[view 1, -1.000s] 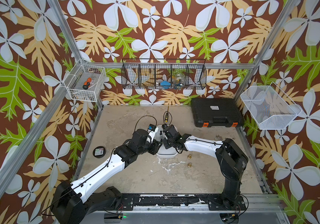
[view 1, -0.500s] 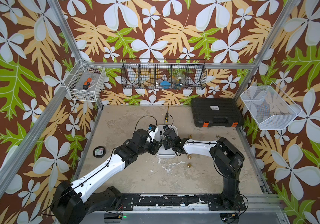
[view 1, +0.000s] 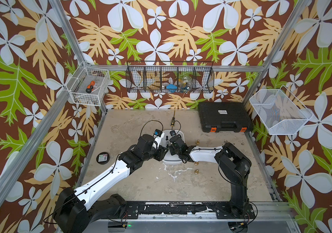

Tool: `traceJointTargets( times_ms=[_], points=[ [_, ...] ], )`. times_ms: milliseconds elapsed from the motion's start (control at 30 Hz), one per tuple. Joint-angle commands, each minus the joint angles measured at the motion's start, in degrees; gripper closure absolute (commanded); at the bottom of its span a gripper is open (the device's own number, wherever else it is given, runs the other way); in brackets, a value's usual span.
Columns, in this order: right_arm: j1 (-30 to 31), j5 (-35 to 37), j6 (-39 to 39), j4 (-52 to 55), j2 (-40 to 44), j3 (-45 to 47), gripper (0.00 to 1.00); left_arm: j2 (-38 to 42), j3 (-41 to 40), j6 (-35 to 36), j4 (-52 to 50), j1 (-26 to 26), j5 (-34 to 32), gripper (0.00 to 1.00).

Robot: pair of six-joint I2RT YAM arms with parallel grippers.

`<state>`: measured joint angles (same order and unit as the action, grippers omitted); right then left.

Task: Put the chess pieces into the storage box
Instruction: Place the chess piece in the storage box.

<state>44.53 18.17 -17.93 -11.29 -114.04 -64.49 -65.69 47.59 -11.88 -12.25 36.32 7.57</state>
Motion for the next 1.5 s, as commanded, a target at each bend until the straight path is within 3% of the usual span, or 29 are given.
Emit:
traceJointTargets(
  times_ms=[0, 567, 1467],
  points=[
    [0.0, -0.5, -0.8, -1.8, -0.7, 0.5, 0.91, -0.2, 0.3, 0.3, -0.2, -0.1, -0.2, 0.49],
    [0.1, -1.7, -1.1, -0.8, -0.7, 0.4, 0.89, -0.3, 0.4, 0.3, -0.5, -0.1, -0.1, 0.49],
    [1.0, -1.6, -0.7, 1.9, 3.9, 0.2, 0.65, -0.7, 0.7, 0.8, -0.9, -0.1, -0.3, 0.49]
  ],
)
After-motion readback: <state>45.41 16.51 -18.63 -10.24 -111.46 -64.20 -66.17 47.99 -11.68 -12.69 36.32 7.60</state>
